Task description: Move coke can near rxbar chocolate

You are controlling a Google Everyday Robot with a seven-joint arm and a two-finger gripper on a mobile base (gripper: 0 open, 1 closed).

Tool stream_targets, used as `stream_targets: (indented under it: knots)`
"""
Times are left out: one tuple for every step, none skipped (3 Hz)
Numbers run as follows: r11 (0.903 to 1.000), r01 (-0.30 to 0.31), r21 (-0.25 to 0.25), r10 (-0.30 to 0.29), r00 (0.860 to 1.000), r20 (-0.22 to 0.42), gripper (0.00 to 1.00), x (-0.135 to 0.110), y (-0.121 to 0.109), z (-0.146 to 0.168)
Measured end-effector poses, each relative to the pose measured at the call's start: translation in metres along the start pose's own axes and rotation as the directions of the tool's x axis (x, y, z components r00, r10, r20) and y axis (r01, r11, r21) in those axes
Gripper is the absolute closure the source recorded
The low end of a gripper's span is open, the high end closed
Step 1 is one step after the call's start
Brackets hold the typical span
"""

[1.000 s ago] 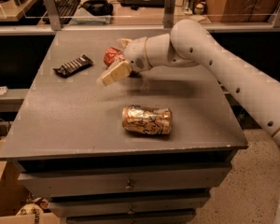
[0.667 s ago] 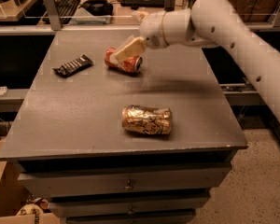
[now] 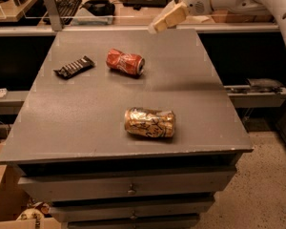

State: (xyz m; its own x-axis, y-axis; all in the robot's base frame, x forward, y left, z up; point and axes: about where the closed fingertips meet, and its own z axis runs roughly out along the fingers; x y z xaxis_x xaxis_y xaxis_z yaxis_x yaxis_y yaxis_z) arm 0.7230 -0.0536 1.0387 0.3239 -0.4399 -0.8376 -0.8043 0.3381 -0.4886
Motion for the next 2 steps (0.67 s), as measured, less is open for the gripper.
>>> stream_targets:
  knots:
    - [0.9965, 0.057, -0.061, -0.061, 0.997, -0.055, 0.0, 0.0273, 0.0098, -0.0325]
    - [0.9965, 0.057, -0.061, -0.061, 0.997, -0.055, 0.0, 0.0273, 0.0098, -0.0324]
